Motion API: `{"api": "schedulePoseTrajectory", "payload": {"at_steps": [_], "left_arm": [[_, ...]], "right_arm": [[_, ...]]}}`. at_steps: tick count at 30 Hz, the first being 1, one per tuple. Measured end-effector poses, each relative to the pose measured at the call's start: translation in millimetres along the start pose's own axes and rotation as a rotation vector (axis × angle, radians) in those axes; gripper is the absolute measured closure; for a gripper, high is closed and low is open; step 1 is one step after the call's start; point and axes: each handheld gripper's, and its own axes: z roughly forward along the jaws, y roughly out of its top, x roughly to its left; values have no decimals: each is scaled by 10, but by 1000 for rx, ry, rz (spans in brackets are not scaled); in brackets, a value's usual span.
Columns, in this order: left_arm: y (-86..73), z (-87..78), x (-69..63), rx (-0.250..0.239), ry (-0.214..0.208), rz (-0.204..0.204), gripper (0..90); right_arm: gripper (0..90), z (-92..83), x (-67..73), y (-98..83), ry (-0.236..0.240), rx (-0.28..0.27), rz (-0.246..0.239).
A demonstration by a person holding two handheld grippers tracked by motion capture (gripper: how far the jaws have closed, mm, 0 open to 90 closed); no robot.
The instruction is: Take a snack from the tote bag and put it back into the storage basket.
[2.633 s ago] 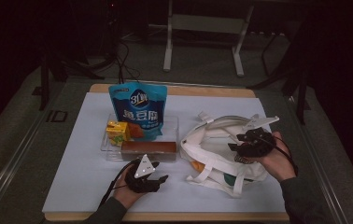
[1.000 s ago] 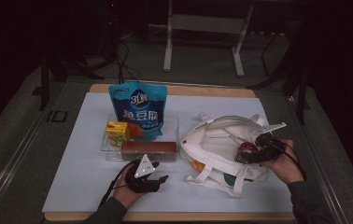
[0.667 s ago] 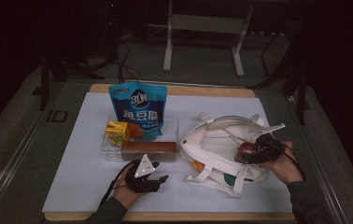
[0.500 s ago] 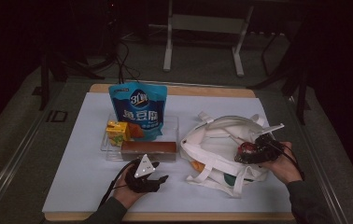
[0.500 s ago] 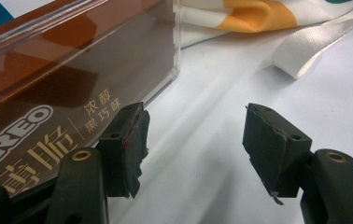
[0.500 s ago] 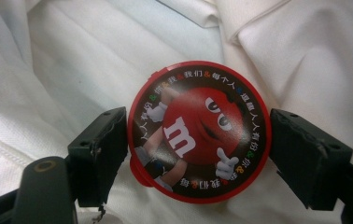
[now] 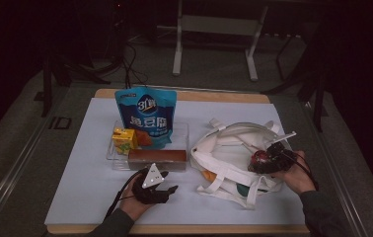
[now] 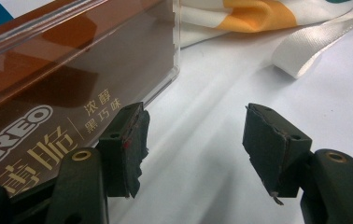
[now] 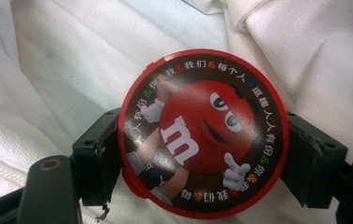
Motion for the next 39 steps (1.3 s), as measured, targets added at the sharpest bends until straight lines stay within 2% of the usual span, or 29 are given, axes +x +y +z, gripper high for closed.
{"api": "schedulePoseTrajectory", "payload": {"at_steps": [10,17,28,39], "left_arm": [[0,1,-3,1,1,4,396],[1,5,-3,2,-1,2,396],[1,5,-5,1,-1,4,396],[1,5,-5,1,0,4,396]], "right_arm": [[251,12,17,19,-15,17,8],[253,33,56,22,-11,-14,4],[253,62,118,92,-10,-10,-1],[253,-27,107,124,-1,-37,11]]}}
